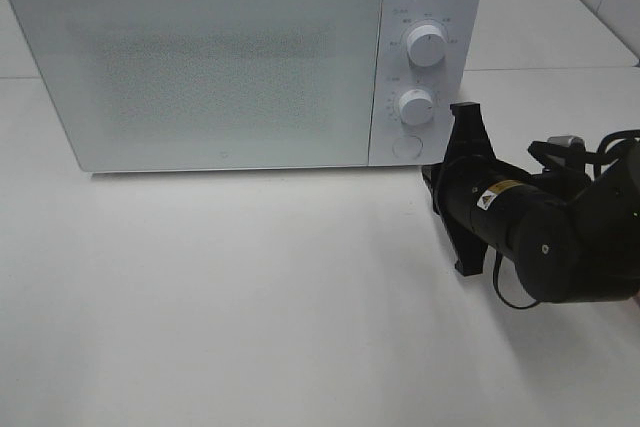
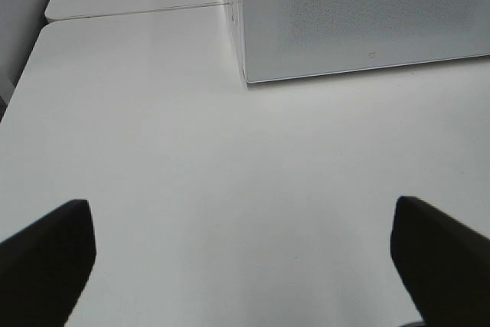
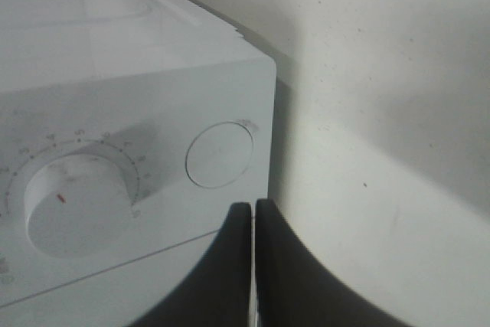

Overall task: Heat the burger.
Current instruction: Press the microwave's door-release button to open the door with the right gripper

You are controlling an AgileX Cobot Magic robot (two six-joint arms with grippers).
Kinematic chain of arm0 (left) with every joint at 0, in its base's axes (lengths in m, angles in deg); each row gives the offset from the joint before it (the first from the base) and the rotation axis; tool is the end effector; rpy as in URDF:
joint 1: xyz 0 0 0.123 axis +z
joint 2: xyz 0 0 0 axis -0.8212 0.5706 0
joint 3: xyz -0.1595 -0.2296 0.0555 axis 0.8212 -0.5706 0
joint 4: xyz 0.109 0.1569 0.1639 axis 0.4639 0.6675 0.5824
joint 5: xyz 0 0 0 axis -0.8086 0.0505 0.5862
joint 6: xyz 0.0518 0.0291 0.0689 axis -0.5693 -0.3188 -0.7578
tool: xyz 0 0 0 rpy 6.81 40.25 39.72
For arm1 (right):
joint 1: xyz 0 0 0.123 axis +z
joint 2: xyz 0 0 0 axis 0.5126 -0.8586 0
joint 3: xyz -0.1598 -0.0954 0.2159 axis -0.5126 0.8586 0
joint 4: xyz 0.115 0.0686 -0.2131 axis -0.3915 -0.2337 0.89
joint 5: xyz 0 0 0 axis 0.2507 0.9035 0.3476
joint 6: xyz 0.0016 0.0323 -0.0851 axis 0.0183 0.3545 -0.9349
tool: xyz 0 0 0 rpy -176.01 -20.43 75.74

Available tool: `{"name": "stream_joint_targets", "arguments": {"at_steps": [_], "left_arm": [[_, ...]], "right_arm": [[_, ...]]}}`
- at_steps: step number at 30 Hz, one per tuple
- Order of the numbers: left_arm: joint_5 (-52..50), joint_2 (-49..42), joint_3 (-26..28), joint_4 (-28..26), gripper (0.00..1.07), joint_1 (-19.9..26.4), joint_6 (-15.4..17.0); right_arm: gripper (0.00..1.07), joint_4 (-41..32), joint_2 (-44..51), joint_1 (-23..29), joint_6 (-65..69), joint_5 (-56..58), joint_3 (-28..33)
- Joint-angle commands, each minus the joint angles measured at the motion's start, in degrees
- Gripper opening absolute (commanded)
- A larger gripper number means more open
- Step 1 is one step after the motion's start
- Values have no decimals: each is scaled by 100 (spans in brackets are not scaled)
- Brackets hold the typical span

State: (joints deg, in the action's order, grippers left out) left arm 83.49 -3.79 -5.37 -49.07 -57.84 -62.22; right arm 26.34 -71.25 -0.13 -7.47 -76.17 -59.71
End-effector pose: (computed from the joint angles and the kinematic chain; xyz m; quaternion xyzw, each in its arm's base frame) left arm -0.0057 -0.0038 0.2784 0.0666 0.8457 -0.0088 0.5294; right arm 0.2834 0.1346 0.0987 0.5181 0.6478 0.4234 0.3642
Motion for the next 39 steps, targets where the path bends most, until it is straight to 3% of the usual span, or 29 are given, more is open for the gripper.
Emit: {"name": "stream_joint_targets", "arguments": {"at_steps": [1,22,39], "left_arm": [[-52,-132,-23,-11,98,-23,6],[-52,-132,-23,-11,98,-23,6],[-52,-132,-23,-11,98,-23,6]], "right_arm": [[0,189,-74,-115,57,92,-189],[0,350,-945,-395,57,430,-1461],[0,138,-1066,-395,-120,-831,-1553]]}}
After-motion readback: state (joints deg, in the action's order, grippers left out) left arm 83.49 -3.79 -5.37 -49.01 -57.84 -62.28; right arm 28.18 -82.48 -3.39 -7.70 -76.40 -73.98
